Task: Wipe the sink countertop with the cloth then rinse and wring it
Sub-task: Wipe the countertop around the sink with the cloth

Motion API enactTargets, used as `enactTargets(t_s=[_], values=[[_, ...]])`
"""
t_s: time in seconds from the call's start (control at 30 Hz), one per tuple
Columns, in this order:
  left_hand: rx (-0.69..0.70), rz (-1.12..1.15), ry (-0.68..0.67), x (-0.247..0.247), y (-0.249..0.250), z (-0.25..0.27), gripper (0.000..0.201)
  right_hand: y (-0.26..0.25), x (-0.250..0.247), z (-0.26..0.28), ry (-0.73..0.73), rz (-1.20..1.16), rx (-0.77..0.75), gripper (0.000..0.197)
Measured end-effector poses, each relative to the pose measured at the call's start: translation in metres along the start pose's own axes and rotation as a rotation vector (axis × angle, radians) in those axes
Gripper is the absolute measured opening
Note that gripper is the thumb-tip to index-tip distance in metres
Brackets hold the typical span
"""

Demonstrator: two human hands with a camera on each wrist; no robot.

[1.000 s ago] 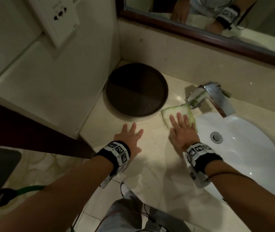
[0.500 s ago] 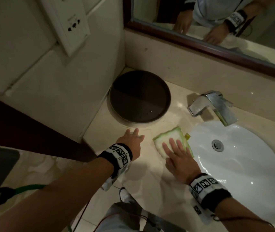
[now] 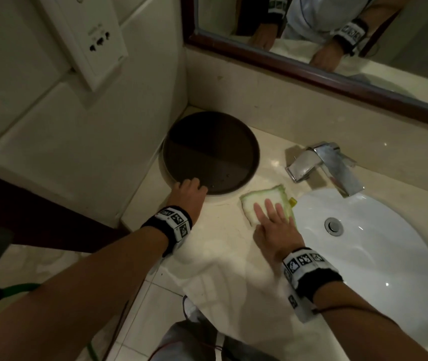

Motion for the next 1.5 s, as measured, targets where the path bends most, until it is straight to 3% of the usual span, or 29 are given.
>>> enactTargets(t_s=[0.23, 0.43, 0.73, 0.9, 0.97, 1.03, 1.1, 1.17, 1.23, 1.5], values=[[-0.006, -0.005, -0.064, 0.009, 0.004, 0.021, 0.037, -0.002, -0.003, -0.005, 0.034, 0.076, 0.003, 0.061], [-0.048, 0.072, -0.224, 0.027, 0.006, 0.049, 0.044, -0.004, -0.001, -0.004, 0.115, 0.035, 0.03, 0.061], [-0.07, 0.101, -0.4, 0.04, -0.002, 0.101, 0.041, -0.003, -0.018, -0.023, 0.056, 0.015, 0.058, 0.059], [-0.035, 0.102, -0.616, 0.054, 0.002, 0.129, 0.03, -0.006, -0.02, -0.031, 0.052, 0.054, 0.019, 0.06], [-0.09, 0.169, -0.614, 0.053, -0.001, 0.125, 0.03, -0.007, -0.019, -0.029, 0.065, 0.068, -0.011, 0.06], [-0.175, 0.271, -0.455, 0.041, -0.007, 0.108, 0.039, -0.009, -0.015, -0.023, 0.071, 0.086, -0.055, 0.061], [-0.238, 0.314, -0.323, 0.034, -0.014, 0.087, 0.067, -0.012, -0.008, -0.015, 0.068, 0.112, -0.104, 0.061], [-0.289, 0.348, -0.335, 0.038, -0.017, 0.071, 0.097, -0.013, -0.002, -0.009, 0.058, 0.115, -0.132, 0.061], [-0.332, 0.364, -0.379, 0.046, -0.017, 0.061, 0.115, -0.01, -0.001, -0.011, 0.045, 0.126, -0.145, 0.06], [-0.333, 0.389, -0.457, 0.061, -0.017, 0.053, 0.126, -0.012, -0.031, -0.077, 0.043, 0.104, -0.147, 0.059]])
Point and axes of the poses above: each hand's wrist, its own z-axis away from the middle knuckle, its own x-axis out of the palm, y = z × x, the point moved 9 cm from there along -z, towards the middle knuckle, and after that the axes turned 5 degrees about x, right-handed, at the moved point
